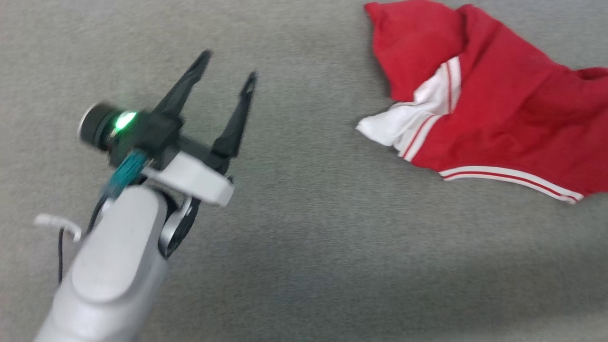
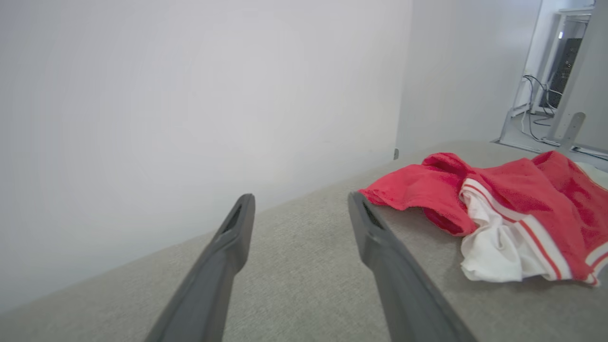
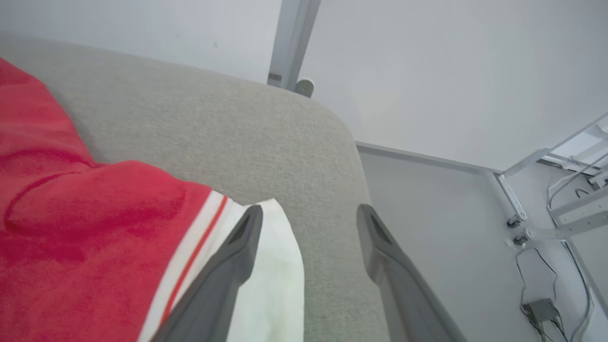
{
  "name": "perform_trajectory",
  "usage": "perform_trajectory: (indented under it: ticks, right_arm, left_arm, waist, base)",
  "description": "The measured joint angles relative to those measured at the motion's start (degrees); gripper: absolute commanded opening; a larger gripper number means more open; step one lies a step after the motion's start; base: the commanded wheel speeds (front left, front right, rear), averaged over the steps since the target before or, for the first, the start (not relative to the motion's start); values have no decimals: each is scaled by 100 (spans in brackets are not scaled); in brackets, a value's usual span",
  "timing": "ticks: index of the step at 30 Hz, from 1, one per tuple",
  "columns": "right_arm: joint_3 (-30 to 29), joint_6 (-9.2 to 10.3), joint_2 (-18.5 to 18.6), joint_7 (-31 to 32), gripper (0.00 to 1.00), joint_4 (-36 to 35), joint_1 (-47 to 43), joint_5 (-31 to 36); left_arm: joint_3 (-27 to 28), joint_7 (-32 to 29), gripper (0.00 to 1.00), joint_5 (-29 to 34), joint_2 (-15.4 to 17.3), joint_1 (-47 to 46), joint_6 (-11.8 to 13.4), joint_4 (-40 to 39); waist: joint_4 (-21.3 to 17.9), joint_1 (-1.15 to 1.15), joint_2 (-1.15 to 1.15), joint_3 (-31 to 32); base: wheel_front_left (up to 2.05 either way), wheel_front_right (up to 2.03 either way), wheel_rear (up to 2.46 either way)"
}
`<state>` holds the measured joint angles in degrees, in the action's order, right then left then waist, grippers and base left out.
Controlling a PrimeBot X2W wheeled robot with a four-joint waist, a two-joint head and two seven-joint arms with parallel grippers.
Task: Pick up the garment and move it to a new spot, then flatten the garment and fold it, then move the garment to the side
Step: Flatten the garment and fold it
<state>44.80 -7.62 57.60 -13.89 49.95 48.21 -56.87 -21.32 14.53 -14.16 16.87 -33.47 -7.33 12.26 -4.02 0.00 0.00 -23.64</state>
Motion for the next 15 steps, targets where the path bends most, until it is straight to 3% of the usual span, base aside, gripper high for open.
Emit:
perform_trajectory:
  ticks: [3,6,9,15]
  right_arm:
    - [-220,11,-316,-82,100,-371,-147,57]
    - [-545,11,-668,-103,100,-786,-352,249]
    - [-911,11,-928,-108,100,-1099,-603,621]
    - [-1633,12,-1426,-109,100,-1560,-1124,1217]
  left_arm:
    - [-810,-672,100,-714,311,-671,0,214]
    - [-1503,-1950,100,-2304,372,-1265,1,361]
    - [-1902,-3368,100,-3575,563,-1775,-20,577]
    - [-2261,-5464,100,-4971,791,-2366,-16,1366]
  waist:
    - [-227,0,0,67]
    - [-469,0,0,112]
    - [-715,0,0,122]
    - [-1162,0,0,17]
  base:
    - [0,0,0]
    - [0,0,0]
    - [0,0,0]
    - [0,0,0]
